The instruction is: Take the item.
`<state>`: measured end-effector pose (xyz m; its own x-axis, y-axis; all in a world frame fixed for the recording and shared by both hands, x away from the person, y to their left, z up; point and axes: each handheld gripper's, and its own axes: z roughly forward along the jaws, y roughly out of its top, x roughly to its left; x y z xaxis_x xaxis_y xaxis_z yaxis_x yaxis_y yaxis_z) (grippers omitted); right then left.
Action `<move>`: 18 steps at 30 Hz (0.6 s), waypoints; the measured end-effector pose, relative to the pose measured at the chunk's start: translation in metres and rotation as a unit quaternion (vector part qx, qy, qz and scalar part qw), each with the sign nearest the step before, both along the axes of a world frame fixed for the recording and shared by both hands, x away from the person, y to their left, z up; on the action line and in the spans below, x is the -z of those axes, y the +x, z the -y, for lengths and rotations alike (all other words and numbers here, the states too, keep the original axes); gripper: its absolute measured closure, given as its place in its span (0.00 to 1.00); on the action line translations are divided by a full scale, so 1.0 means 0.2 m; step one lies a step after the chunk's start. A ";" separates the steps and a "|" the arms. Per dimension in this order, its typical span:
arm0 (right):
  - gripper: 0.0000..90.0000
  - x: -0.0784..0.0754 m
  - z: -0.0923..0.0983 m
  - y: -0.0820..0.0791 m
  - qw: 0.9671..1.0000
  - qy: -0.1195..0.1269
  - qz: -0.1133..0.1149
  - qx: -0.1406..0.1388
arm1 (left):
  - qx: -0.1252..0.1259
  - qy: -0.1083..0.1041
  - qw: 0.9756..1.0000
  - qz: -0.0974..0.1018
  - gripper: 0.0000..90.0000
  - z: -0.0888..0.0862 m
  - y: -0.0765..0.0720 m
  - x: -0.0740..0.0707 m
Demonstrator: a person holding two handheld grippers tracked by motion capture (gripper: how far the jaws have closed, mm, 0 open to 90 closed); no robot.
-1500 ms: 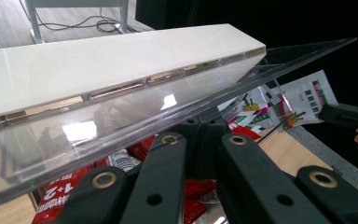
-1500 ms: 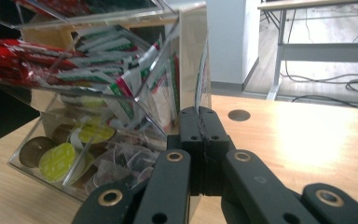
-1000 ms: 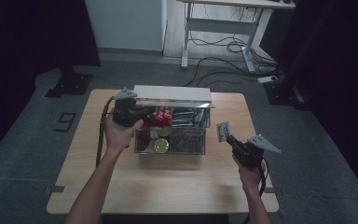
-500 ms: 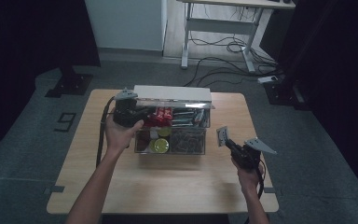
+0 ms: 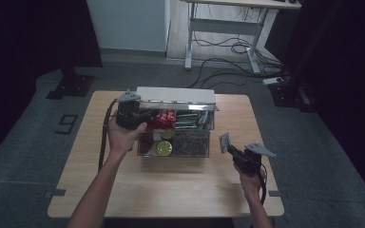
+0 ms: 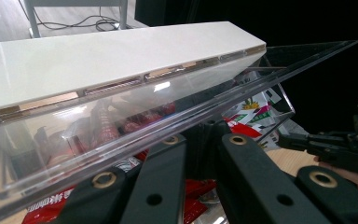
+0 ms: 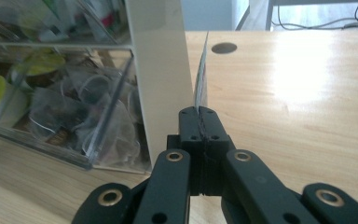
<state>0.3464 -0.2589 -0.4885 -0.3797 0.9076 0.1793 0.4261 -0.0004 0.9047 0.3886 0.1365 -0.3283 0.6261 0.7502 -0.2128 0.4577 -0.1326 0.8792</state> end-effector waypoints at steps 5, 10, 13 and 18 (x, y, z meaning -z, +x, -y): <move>0.99 0.04 0.01 0.02 1.000 0.000 -0.016 0.004 | 0.000 -0.001 1.000 0.000 1.00 0.00 0.00 0.00; 0.99 0.06 0.01 0.03 1.000 -0.003 -0.023 0.005 | 0.000 -0.001 1.000 0.000 1.00 0.00 0.00 0.01; 0.99 0.07 0.01 0.03 1.000 -0.003 -0.026 0.005 | -0.001 -0.001 1.000 0.000 1.00 0.00 0.00 0.01; 0.99 0.09 0.02 0.04 0.999 -0.005 -0.032 0.002 | -0.002 -0.001 1.000 0.001 1.00 0.00 0.00 0.01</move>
